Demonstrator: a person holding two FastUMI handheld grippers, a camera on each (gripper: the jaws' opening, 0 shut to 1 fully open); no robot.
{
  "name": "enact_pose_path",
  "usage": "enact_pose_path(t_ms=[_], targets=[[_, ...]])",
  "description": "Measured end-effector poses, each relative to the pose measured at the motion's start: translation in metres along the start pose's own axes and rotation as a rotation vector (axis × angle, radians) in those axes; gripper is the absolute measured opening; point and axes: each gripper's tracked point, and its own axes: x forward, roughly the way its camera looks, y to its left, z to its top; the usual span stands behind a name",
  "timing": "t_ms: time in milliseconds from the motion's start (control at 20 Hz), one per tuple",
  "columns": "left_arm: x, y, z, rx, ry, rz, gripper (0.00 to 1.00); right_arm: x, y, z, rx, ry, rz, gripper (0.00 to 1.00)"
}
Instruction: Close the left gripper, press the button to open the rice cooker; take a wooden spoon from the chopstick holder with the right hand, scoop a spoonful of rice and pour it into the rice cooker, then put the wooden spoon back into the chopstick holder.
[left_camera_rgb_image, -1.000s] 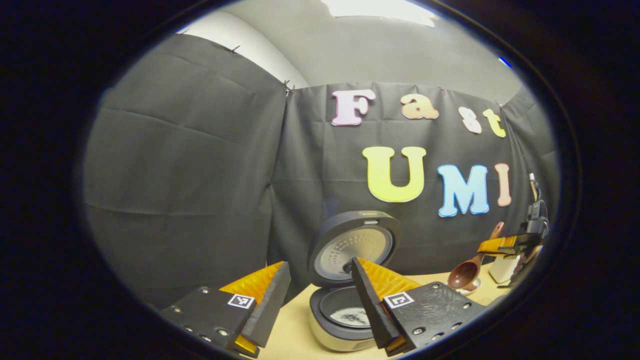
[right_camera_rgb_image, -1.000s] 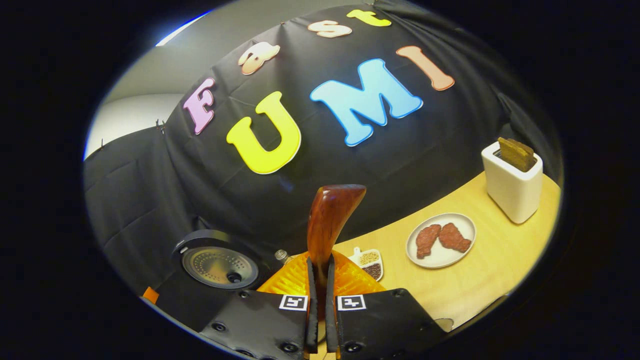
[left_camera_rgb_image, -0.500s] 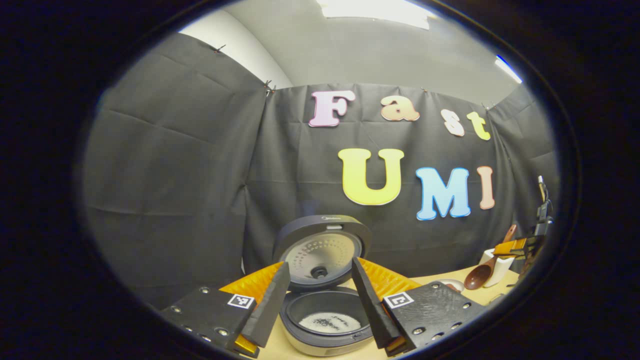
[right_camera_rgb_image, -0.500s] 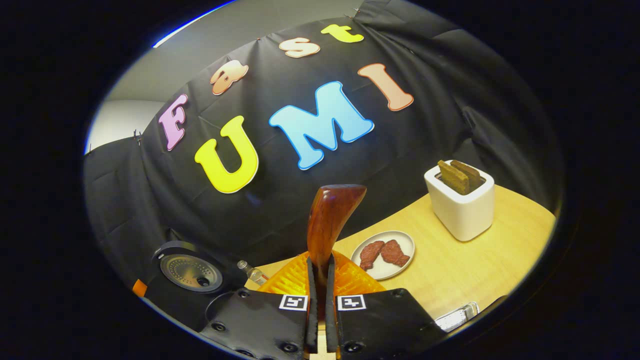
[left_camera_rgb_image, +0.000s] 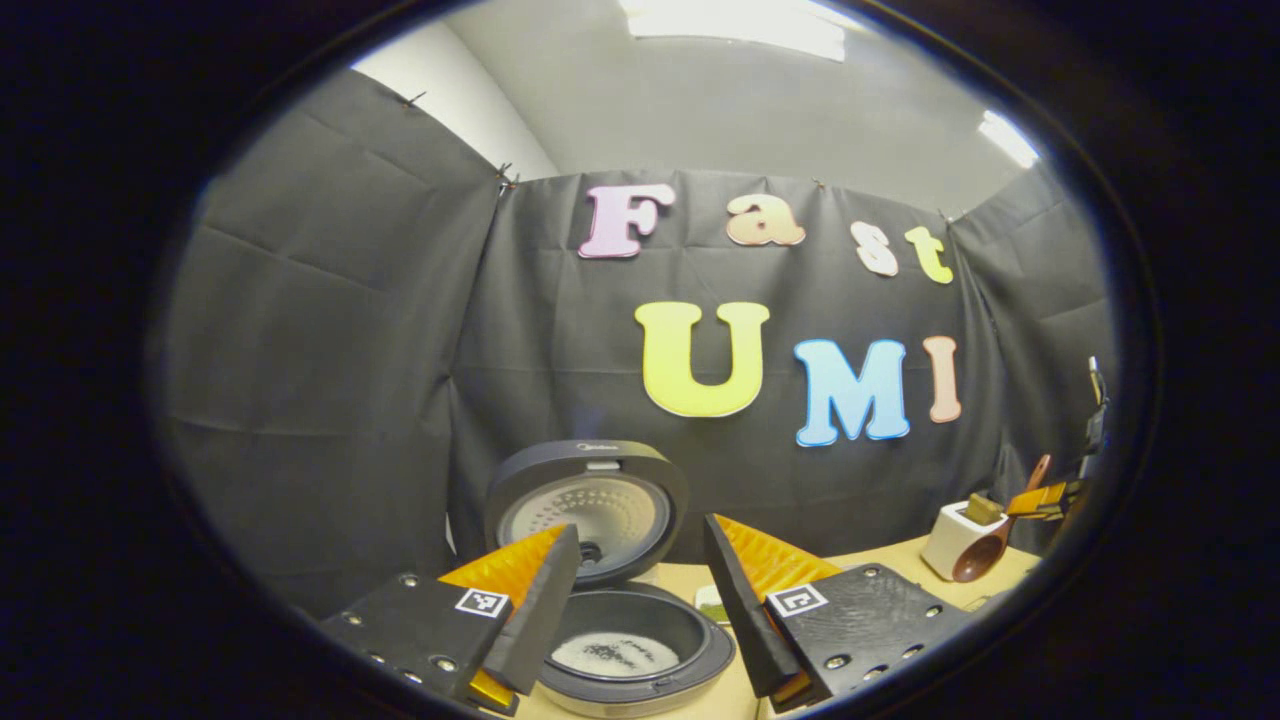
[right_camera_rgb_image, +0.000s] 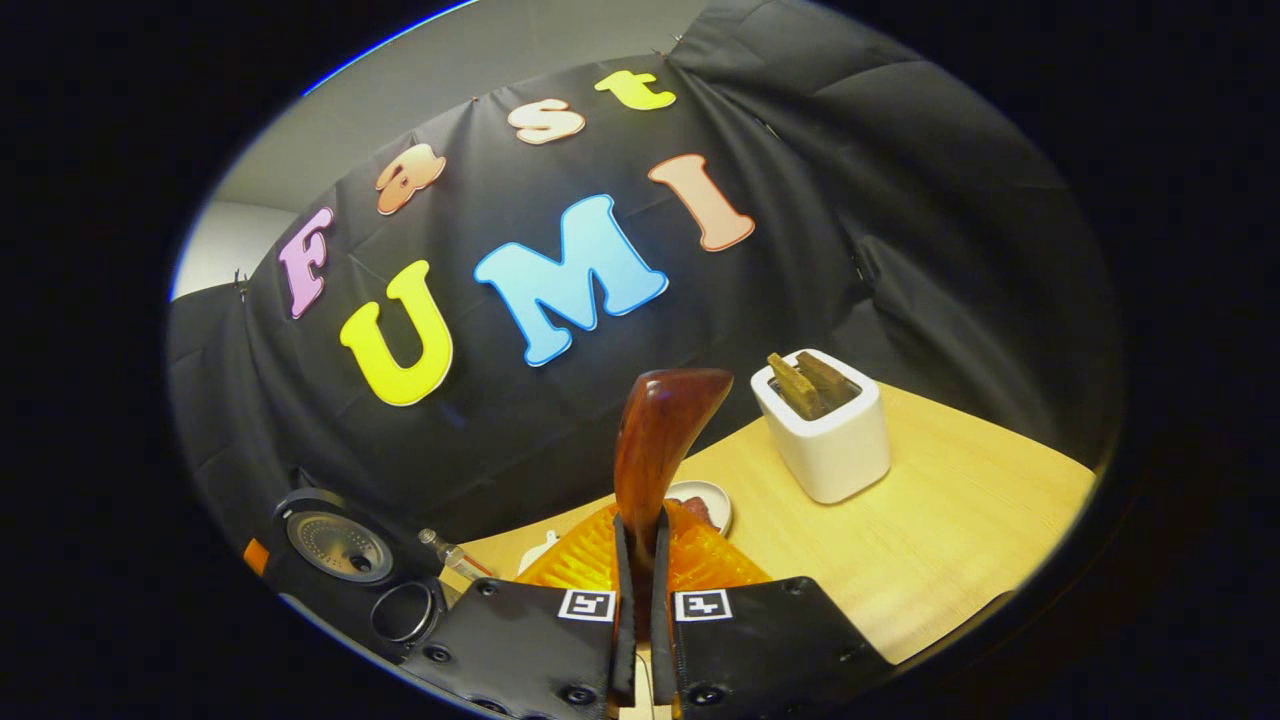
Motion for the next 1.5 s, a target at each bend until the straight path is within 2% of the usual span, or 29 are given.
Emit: enact_pose_path(t_ms=[300, 600, 1150, 1200, 1400, 1450, 1500], targets=[[0.006, -0.023, 0.002, -0.003, -0.004, -0.04, 0.77, -0.021, -0.036, -0.003, -0.013, -0.006, -0.067, 0.07], [0.011, -0.039, 0.002, 0.001, -0.003, -0.068, 0.77, -0.036, -0.057, -0.026, -0.024, 0.025, -0.105, 0.08], [0.011, -0.042, 0.001, 0.013, 0.004, -0.079, 0.78, -0.046, -0.077, -0.067, -0.084, 0.076, -0.148, 0.07], [0.01, -0.042, 0.001, 0.016, 0.004, -0.078, 0.78, -0.045, -0.08, -0.071, -0.089, 0.079, -0.151, 0.11], [0.009, -0.041, 0.001, 0.025, 0.008, -0.075, 0.77, -0.044, -0.084, -0.088, -0.101, 0.099, -0.159, 0.11], [0.009, -0.04, 0.001, 0.029, 0.008, -0.073, 0.78, -0.043, -0.084, -0.092, -0.104, 0.105, -0.161, 0.07], [0.009, -0.039, 0.001, 0.032, 0.009, -0.072, 0.78, -0.042, -0.085, -0.096, -0.109, 0.108, -0.162, 0.11]])
